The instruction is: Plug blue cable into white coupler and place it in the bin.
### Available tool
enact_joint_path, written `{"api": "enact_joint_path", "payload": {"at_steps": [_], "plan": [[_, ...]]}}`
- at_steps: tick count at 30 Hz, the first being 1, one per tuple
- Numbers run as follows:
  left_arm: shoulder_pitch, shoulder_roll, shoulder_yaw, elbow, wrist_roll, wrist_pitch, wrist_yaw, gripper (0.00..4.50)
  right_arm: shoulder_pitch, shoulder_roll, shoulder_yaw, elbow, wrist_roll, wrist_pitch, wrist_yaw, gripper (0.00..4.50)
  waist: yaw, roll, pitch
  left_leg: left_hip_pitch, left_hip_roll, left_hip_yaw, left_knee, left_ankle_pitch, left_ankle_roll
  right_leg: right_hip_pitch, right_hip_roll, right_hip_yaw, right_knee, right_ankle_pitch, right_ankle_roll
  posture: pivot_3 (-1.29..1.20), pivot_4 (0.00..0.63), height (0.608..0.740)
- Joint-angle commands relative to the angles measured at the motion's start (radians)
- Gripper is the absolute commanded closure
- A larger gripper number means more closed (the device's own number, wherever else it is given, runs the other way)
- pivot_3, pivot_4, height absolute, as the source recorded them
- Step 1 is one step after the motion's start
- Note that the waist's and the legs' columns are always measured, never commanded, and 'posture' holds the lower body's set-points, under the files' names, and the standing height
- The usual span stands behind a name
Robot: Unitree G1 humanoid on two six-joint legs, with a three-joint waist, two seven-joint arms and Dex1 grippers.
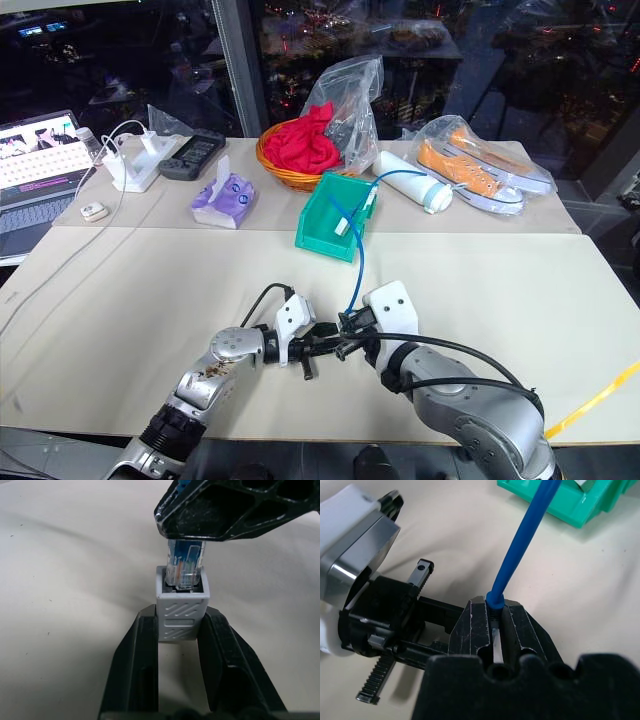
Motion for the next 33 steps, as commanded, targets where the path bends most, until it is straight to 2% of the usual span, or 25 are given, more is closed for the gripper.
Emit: {"api": "enact_joint_path", "payload": {"at_steps": [1, 8, 13, 14, 22, 25, 33], "plan": [[0.000, 0.003, 0.003, -0.024, -0.020, 0.008, -0.017, 3.87, 0.048, -0.036, 0.064, 0.032, -0.112, 0.038, 0.010, 4.50, 0.000, 0.000, -0.003, 0.000, 0.000, 0.000, 0.000, 0.000, 0.000, 0.000, 0.000, 0.000, 0.000, 0.000, 0.000, 0.00, 0.150, 0.722], [0.001, 0.021, 0.004, -0.039, -0.022, 0.023, -0.029, 3.87, 0.092, -0.007, 0.190, 0.114, -0.254, 0.038, 0.038, 4.50, -0.005, 0.000, -0.018, 0.003, 0.000, 0.000, -0.001, 0.000, 0.000, 0.002, 0.000, 0.000, 0.000, 0.000, 0.000, 0.00, 0.150, 0.722], [0.001, 0.031, 0.005, -0.046, -0.025, 0.032, -0.032, 3.87, 0.103, 0.071, 0.239, 0.196, -0.342, 0.021, 0.061, 4.50, -0.018, 0.000, -0.019, 0.016, 0.001, 0.000, -0.007, -0.001, 0.001, 0.017, 0.001, 0.000, -0.001, -0.005, -0.002, 0.00, 0.150, 0.722], [0.001, 0.032, 0.005, -0.048, -0.025, 0.034, -0.032, 3.87, 0.100, 0.078, 0.251, 0.209, -0.362, 0.018, 0.068, 4.50, -0.020, 0.000, -0.020, 0.018, 0.001, 0.000, -0.007, -0.002, 0.003, 0.019, 0.001, 0.000, 0.000, -0.012, 0.005, 0.00, 0.150, 0.722], [0.004, 0.031, 0.003, -0.057, -0.025, 0.047, -0.032, 3.87, 0.076, 0.146, 0.344, 0.298, -0.508, -0.001, 0.118, 4.50, -0.039, -0.002, -0.025, 0.026, 0.002, 0.000, -0.007, -0.002, 0.003, 0.027, 0.001, 0.000, 0.001, -0.014, 0.006, 0.00, 0.150, 0.722], [0.003, 0.029, 0.003, -0.055, -0.025, 0.048, -0.033, 3.87, 0.088, 0.166, 0.347, 0.312, -0.540, 0.002, 0.137, 4.50, -0.039, -0.003, -0.026, 0.032, 0.002, 0.000, -0.009, -0.003, 0.005, 0.032, 0.001, 0.000, 0.001, -0.017, 0.006, 0.00, 0.150, 0.722], [0.001, 0.027, 0.005, -0.051, -0.028, 0.045, -0.034, 3.87, 0.187, 0.156, 0.308, 0.293, -0.591, 0.003, 0.179, 4.50, -0.037, -0.009, -0.033, 0.032, 0.002, 0.000, -0.010, -0.004, 0.006, 0.032, 0.001, 0.000, 0.000, -0.018, 0.006, 0.00, 0.150, 0.722]]}}
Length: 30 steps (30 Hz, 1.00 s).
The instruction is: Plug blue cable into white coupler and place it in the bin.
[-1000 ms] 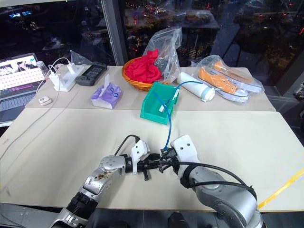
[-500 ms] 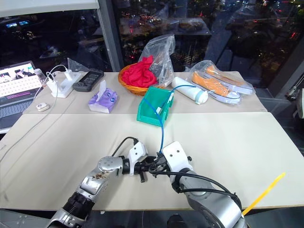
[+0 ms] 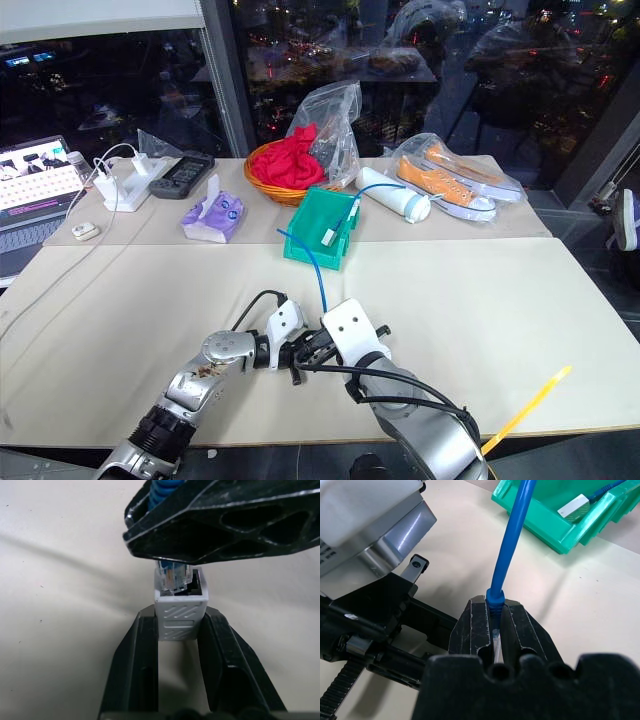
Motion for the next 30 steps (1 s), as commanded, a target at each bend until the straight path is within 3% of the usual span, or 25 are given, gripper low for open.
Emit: {"api": "enact_joint_path", "payload": {"at_steps": [1, 8, 18, 30], "plan": [[-0.010, -0.016, 0.006, -0.057, -0.037, -0.031, -0.027, 3.87, 0.146, -0.052, 0.043, 0.182, -0.015, 0.099, 0.043, 4.50, 0.001, -0.002, -0.004, 0.000, 0.000, 0.000, 0.000, 0.000, 0.000, 0.000, 0.000, 0.000, 0.000, -0.001, 0.000, 0.00, 0.150, 0.722], [-0.025, -0.024, 0.014, -0.044, -0.039, -0.030, -0.023, 3.87, 0.217, -0.027, 0.052, 0.267, -0.063, -0.012, 0.065, 4.50, 0.007, -0.004, -0.010, 0.001, 0.000, 0.000, -0.002, -0.003, 0.005, 0.001, 0.000, 0.000, -0.001, -0.003, 0.000, 0.00, 0.150, 0.722], [-0.024, -0.033, 0.015, -0.049, -0.042, -0.027, -0.029, 3.87, 0.110, 0.080, 0.089, 0.467, -0.160, -0.102, 0.117, 4.50, -0.004, -0.006, -0.011, 0.004, 0.000, 0.000, -0.004, -0.003, 0.005, 0.002, 0.000, 0.000, -0.001, -0.005, -0.005, 0.00, 0.150, 0.722], [-0.027, -0.030, 0.025, -0.051, -0.038, -0.021, -0.031, 3.87, 0.171, 0.084, 0.004, 0.470, -0.188, -0.134, 0.150, 4.50, 0.028, -0.004, -0.014, 0.004, 0.000, 0.000, -0.012, -0.003, 0.005, 0.001, 0.000, 0.000, -0.004, -0.007, -0.002, 0.00, 0.150, 0.722]]}}
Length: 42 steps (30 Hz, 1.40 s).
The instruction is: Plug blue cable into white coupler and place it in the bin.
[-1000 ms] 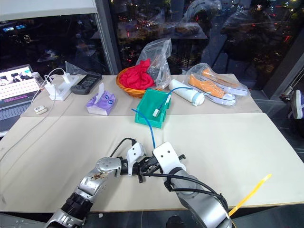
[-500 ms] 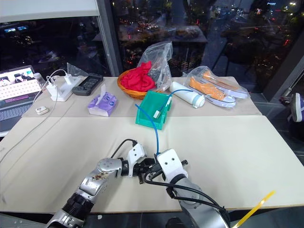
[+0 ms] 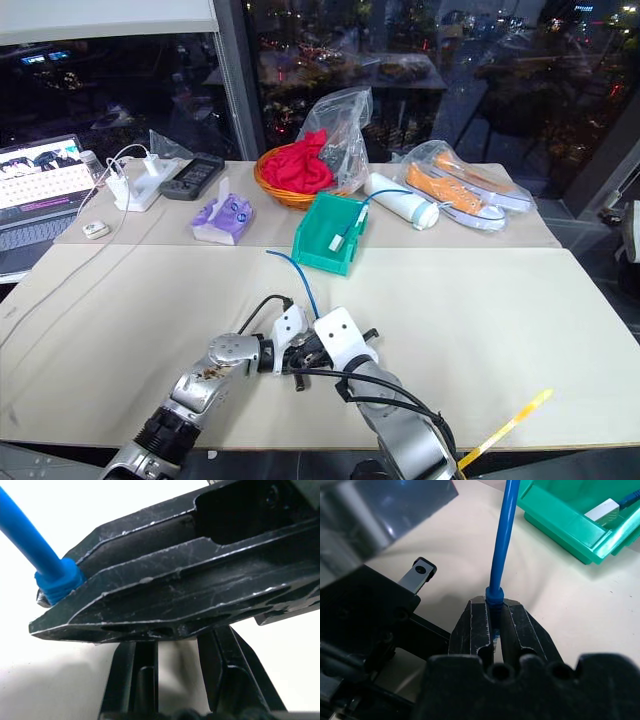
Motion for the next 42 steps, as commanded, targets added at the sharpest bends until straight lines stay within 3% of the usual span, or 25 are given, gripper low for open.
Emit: {"api": "enact_joint_path", "payload": {"at_steps": [1, 5, 11, 14, 22, 34, 42], "plan": [[-0.029, -0.009, 0.037, -0.063, -0.038, -0.029, -0.001, 3.87, 0.147, -0.032, -0.030, 0.204, 0.020, 0.095, 0.031, 4.50, 0.000, 0.000, 0.000, 0.000, 0.000, 0.000, 0.000, 0.000, 0.000, 0.000, 0.000, 0.000, 0.000, 0.000, 0.000, 0.00, 0.150, 0.722], [-0.034, -0.014, 0.035, -0.054, -0.035, -0.032, 0.000, 3.87, 0.148, 0.053, -0.215, 0.013, 0.128, 0.032, 0.028, 4.50, 0.007, 0.002, 0.003, -0.001, 0.000, 0.000, -0.001, 0.000, 0.000, -0.001, 0.000, 0.000, -0.001, -0.001, 0.000, 0.00, 0.150, 0.722], [-0.029, -0.020, 0.035, -0.046, -0.035, -0.041, 0.001, 3.87, 0.141, 0.130, -0.376, -0.255, 0.307, 0.124, 0.038, 4.50, 0.026, 0.006, 0.015, -0.009, -0.001, -0.001, 0.000, 0.001, -0.001, -0.012, -0.001, 0.000, -0.001, 0.002, -0.004, 0.00, 0.150, 0.722], [-0.023, -0.028, 0.039, -0.046, -0.033, -0.045, 0.012, 3.87, 0.143, 0.142, -0.395, -0.335, 0.344, 0.191, 0.018, 4.50, 0.022, 0.012, 0.021, -0.020, -0.001, -0.002, 0.002, 0.002, -0.003, -0.023, -0.001, 0.000, 0.001, 0.005, -0.008, 0.00, 0.150, 0.722], [-0.015, -0.063, 0.031, -0.031, -0.014, -0.058, 0.059, 3.87, 0.140, 0.178, -0.395, -0.417, 0.355, 0.240, -0.039, 4.50, 0.024, 0.014, 0.025, -0.030, -0.001, -0.002, 0.003, 0.004, -0.007, -0.034, -0.001, 0.000, 0.003, 0.006, -0.009, 0.00, 0.150, 0.722], [-0.025, -0.075, 0.020, -0.022, -0.012, -0.067, 0.068, 3.87, 0.090, 0.317, -0.433, -0.375, 0.444, 0.232, -0.065, 4.50, 0.022, 0.014, 0.025, -0.032, -0.001, -0.002, 0.003, 0.005, -0.010, -0.035, -0.001, -0.001, 0.003, 0.007, -0.008, 0.00, 0.150, 0.722], [-0.022, -0.067, 0.019, -0.023, -0.005, -0.070, 0.074, 3.87, 0.118, 0.307, -0.465, -0.347, 0.491, 0.207, -0.077, 4.50, 0.020, 0.014, 0.025, -0.032, -0.001, -0.002, 0.003, 0.006, -0.010, -0.035, -0.001, -0.001, 0.004, 0.007, -0.008, 0.00, 0.150, 0.722]]}}
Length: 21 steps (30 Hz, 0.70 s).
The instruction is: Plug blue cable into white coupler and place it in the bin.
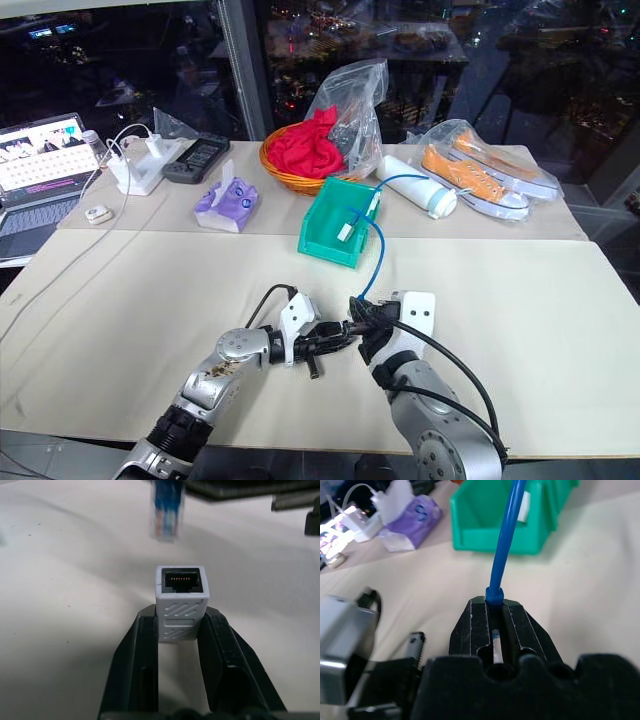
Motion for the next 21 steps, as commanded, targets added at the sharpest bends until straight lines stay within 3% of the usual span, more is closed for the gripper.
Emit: {"api": "enact_joint_path", "payload": {"at_steps": [1, 21], "plan": [[-0.006, 0.003, -0.004, -0.008, 0.008, -0.026, 0.003, 3.87, 0.007, 0.024, -0.002, -0.015, 0.029, -0.050, -0.002, 4.50, -0.001, 0.000, 0.000, 0.000, 0.000, 0.000, 0.000, 0.000, 0.000, 0.000, 0.000, 0.000, 0.000, 0.000, 0.000, 0.00, 0.150, 0.722], [0.000, -0.006, -0.021, 0.025, 0.046, -0.079, 0.020, 3.87, 0.049, -0.023, 0.048, 0.005, 0.026, -0.103, 0.003, 4.50, 0.001, 0.000, 0.000, 0.000, 0.000, 0.000, 0.002, 0.000, 0.000, 0.001, 0.000, 0.000, 0.001, 0.001, 0.000, 0.00, 0.150, 0.722]]}}
